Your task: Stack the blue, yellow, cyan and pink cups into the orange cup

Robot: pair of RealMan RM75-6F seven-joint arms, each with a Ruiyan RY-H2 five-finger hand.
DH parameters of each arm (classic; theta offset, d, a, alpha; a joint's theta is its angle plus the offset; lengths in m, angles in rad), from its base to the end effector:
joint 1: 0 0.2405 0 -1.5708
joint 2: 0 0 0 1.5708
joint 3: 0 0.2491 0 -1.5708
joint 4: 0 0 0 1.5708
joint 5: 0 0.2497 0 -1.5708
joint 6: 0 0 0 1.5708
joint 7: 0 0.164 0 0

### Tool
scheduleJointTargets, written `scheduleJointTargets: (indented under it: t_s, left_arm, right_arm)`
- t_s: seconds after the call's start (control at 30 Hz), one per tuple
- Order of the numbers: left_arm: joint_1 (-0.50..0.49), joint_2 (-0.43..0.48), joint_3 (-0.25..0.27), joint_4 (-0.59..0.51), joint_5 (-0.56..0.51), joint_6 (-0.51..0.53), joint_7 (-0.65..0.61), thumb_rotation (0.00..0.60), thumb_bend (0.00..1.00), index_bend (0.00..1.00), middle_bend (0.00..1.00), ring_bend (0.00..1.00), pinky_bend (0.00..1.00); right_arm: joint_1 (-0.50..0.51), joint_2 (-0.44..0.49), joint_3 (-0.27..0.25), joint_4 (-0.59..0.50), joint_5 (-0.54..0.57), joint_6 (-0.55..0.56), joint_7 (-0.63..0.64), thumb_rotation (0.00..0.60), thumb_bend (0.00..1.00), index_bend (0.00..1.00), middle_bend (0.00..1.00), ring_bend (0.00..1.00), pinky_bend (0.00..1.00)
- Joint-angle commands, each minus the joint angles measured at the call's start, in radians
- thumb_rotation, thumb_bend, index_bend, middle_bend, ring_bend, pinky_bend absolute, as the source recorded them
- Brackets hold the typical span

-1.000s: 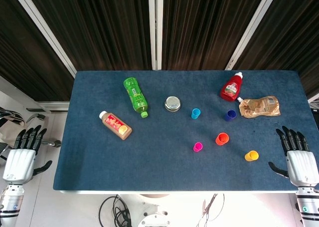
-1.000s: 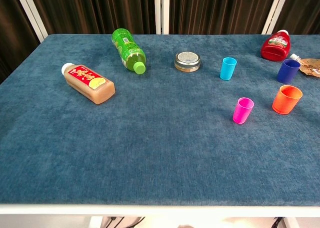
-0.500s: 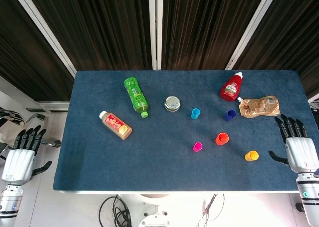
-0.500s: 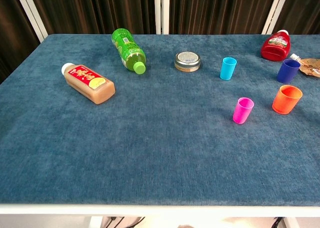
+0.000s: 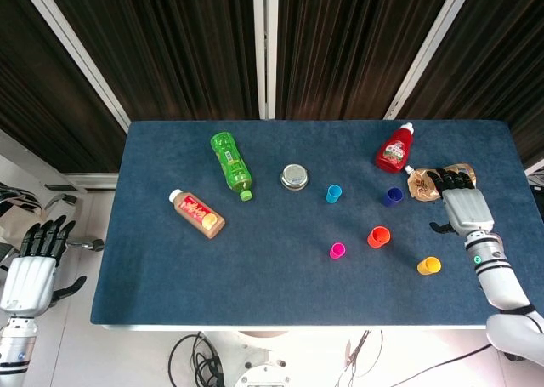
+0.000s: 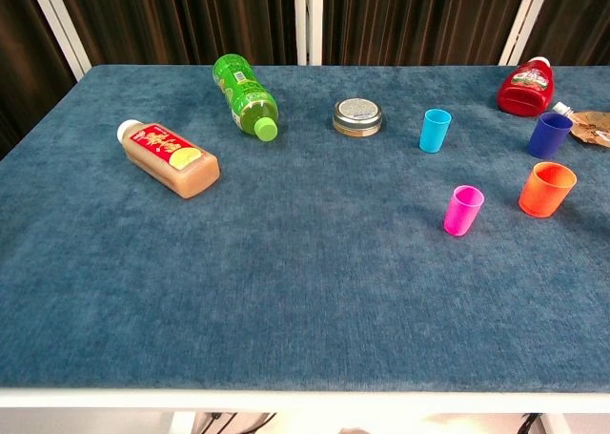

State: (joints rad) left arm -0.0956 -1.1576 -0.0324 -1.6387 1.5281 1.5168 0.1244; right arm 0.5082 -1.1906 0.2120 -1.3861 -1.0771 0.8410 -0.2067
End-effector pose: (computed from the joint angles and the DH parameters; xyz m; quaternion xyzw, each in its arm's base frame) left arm -0.3022 0.2017 0.1046 -0.6135 -0.3564 -0.3841 0.5908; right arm -0.3167 -0.3793 0.0888 0.6647 -0.4183 0.2445 0.5687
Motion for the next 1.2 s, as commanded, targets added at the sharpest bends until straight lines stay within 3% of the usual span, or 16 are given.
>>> scheduleJointTargets:
  t_s: [0.03,0.43,0.73,0.97,1.2]
  left_arm:
    - [0.001,-0.003,0.0,0.002,0.0,0.0,0.001,0.6,0.16,0.06,0.01,0.0,0.0]
    - [0.007,-0.008,-0.004,0.008,-0.025,-0.007,0.004,0.6,0.16,0.06,0.01,0.0,0.0]
    - [0.016,-0.006,-0.003,0.017,-0.028,0.0,-0.013,0.6,0.16,0.06,0.01,0.0,0.0]
    - [0.017,-0.004,-0.005,0.022,-0.027,0.0,-0.019,0.6,0.16,0.06,0.01,0.0,0.0]
    - [0.016,-0.003,-0.006,0.023,-0.028,-0.002,-0.02,0.6,0.16,0.06,0.01,0.0,0.0]
  right_arm:
    - [0.057,-0.074,0.002,0.08,0.072,-0.055,-0.07,0.6,0.13,0.0,0.0,0.0,0.0]
    - [0.129,-0.21,-0.006,0.161,0.166,-0.013,-0.189,0.6,0.15,0.0,0.09,0.0,0.0]
    - [0.161,-0.29,0.002,0.233,0.235,-0.002,-0.232,0.6,0.23,0.13,0.17,0.0,0.0]
    - [0.165,-0.325,-0.003,0.269,0.21,0.007,-0.201,0.6,0.24,0.26,0.24,0.0,0.0]
    - [0.161,-0.347,-0.004,0.296,0.173,0.024,-0.165,0.6,0.25,0.31,0.28,0.0,0.0]
